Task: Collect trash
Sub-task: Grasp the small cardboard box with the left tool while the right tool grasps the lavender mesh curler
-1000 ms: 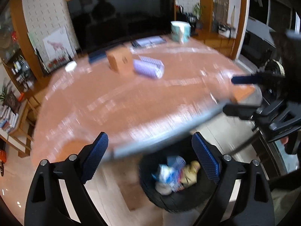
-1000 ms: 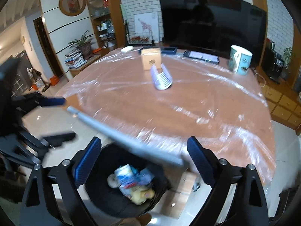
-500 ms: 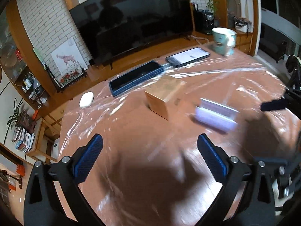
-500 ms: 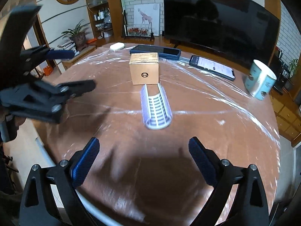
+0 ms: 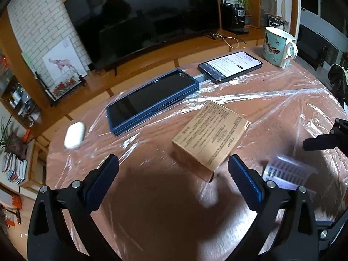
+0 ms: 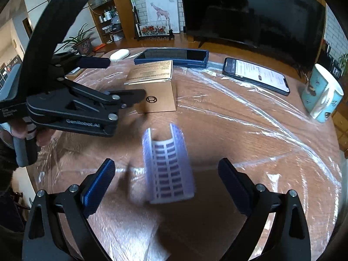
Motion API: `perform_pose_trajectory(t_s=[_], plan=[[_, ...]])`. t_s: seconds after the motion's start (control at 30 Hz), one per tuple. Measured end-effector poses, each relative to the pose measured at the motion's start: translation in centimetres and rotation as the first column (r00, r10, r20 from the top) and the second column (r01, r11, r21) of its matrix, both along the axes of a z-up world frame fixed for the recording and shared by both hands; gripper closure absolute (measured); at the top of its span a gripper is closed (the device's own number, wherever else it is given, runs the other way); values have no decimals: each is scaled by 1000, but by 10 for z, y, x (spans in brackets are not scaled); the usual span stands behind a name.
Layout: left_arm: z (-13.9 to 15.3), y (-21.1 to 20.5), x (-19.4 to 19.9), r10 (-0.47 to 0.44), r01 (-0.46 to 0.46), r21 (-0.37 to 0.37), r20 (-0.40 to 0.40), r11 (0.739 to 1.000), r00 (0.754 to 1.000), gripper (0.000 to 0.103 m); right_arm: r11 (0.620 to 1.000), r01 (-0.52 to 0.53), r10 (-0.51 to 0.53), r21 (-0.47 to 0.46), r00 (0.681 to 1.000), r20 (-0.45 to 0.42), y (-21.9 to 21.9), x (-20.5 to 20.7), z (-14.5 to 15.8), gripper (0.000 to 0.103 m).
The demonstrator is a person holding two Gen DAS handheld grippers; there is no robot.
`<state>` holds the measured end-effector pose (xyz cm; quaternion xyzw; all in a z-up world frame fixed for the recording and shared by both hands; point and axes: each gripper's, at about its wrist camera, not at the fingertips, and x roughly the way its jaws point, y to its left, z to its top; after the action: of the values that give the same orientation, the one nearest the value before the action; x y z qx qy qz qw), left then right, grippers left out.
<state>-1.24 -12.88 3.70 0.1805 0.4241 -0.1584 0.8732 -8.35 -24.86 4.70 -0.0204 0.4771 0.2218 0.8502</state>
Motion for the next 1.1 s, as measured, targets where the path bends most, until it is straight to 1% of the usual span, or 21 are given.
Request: perform_pose_trajectory(t_s=[0.07, 0.2, 0.3, 0.47, 0.67, 0.73, 0.8, 0.83, 0.87, 0.9, 0.97, 1.1], plan=[[-3, -2, 4, -15, 15, -5, -8, 1000, 1000, 2, 1000, -4, 4, 6, 1000, -11, 2, 3, -3, 9], [-7, -5, 12, -44, 43, -22, -24, 999, 999, 2, 1000, -12, 13, 20, 1000, -21, 6, 9, -5, 14], [-8, -7, 16, -66, 65, -36, -31, 997, 997, 2, 1000, -10, 10, 27, 1000, -23, 8, 9, -5, 15], [-9, -12, 20, -108, 106, -58, -33, 993, 994, 2, 997, 0, 3, 72, 999, -45, 7, 8, -6, 31], [-9, -15, 22, -121, 118, -78, -29, 990, 992, 3, 997, 9, -4, 79, 998, -62, 9, 4, -10, 38], [-8, -14, 22, -116, 114, -79, -27, 990, 993, 8, 997, 12, -7, 76, 998, -59, 9, 0, -10, 41], [-9, -15, 23, -110, 107, -74, -33, 991, 993, 25, 997, 13, -9, 70, 998, -58, 9, -2, -10, 45], [-10, -15, 23, -109, 106, -73, -39, 992, 993, 30, 998, 14, -10, 68, 998, -58, 9, -3, -9, 53], [-11, -15, 24, -109, 105, -73, -49, 992, 993, 44, 998, 14, -11, 64, 998, -59, 9, -4, -9, 60], [-12, -16, 24, -105, 100, -72, -67, 992, 992, 54, 998, 16, -12, 58, 998, -57, 9, -5, -9, 60], [-12, -14, 23, -83, 79, -71, -66, 994, 994, 54, 999, 18, -16, 46, 999, -47, 9, -9, -7, 61], [-6, -12, 15, -44, 42, -62, -45, 997, 998, 54, 998, 35, -33, 56, 999, -33, 6, -16, -1, 61]])
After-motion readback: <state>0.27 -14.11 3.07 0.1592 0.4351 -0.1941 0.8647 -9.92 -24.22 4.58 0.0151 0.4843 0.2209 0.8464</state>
